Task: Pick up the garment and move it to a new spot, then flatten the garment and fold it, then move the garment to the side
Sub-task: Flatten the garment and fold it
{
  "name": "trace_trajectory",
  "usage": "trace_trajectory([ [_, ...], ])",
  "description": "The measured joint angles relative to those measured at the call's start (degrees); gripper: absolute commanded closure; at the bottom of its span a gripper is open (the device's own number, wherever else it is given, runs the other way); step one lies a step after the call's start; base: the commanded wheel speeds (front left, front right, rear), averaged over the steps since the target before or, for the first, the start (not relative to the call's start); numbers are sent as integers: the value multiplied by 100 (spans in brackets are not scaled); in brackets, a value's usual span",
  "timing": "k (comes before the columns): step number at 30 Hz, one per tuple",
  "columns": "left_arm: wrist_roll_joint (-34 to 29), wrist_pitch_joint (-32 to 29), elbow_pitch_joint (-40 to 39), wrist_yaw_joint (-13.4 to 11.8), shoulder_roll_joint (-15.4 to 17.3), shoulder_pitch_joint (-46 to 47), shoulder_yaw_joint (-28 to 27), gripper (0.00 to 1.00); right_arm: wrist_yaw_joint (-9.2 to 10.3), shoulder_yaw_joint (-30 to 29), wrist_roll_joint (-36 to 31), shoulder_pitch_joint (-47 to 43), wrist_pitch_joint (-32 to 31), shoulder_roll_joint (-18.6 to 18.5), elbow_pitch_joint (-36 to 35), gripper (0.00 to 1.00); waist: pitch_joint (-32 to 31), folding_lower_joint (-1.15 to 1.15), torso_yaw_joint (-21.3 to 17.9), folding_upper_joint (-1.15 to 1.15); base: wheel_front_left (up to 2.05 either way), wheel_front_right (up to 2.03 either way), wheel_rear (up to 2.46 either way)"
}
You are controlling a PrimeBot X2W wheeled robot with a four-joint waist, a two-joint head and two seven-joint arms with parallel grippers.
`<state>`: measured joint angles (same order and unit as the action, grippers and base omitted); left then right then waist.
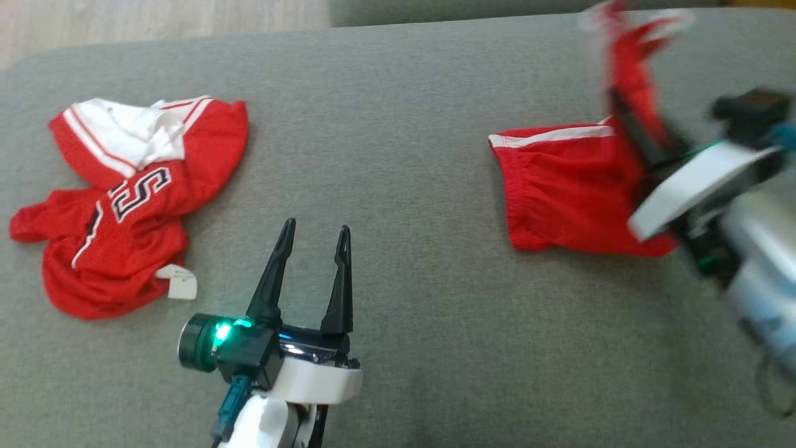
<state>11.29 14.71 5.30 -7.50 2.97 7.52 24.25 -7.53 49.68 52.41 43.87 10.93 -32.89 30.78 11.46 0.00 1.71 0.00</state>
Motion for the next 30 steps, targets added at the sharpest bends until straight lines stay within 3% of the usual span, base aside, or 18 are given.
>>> trace_trajectory([
  [1, 9, 0, 2, 0, 0, -2, 4, 0, 0, 0, -5, -88, -35, 144, -62, 100, -8, 0, 35, 0, 0, 0, 0],
  [3, 46, 0, 8, 2, 0, -3, 30, 0, 0, 30, 15, -351, -100, 422, -167, 41, -22, 0, 108, 0, 0, 0, 0],
  [4, 64, 0, 12, 2, 0, -3, 44, 0, 0, 70, 5, -510, -121, 525, -208, 0, -31, 0, 145, 0, 0, 0, 0],
  [7, 84, 0, 27, 26, 0, -32, 64, 0, 0, 69, -31, -975, -87, 677, -263, 0, -87, 1, 244, 0, 0, 0, 0],
  [9, 85, 0, 20, 44, 0, -98, 54, 0, 0, -250, -56, -1229, 105, 679, -299, 0, -161, 0, 282, 0, 0, 0, 0],
  [12, 85, 0, -4, 42, 0, -254, -16, 0, 0, -1031, -231, -1553, 292, 621, -469, 0, -321, 0, 304, 0, 0, 0, 0],
  [17, 82, 0, -79, -16, 2, -730, -222, 0, 0, -2709, -1173, -2577, 345, 639, -1165, 0, -693, 0, 237, 0, 0, 0, 0],
  [22, 38, -1, -255, -160, 5, -1244, -378, 0, 0, -3729, -1866, -4107, 346, 1369, -2101, 0, -1080, -1, 117, 0, 0, 0, 0],
  [30, -334, -1, -583, -177, 10, -1874, -434, 0, 0, -4333, -3053, -5392, 346, 2104, -2484, 0, -1511, -1, 83, 0, 0, 0, 0],
])
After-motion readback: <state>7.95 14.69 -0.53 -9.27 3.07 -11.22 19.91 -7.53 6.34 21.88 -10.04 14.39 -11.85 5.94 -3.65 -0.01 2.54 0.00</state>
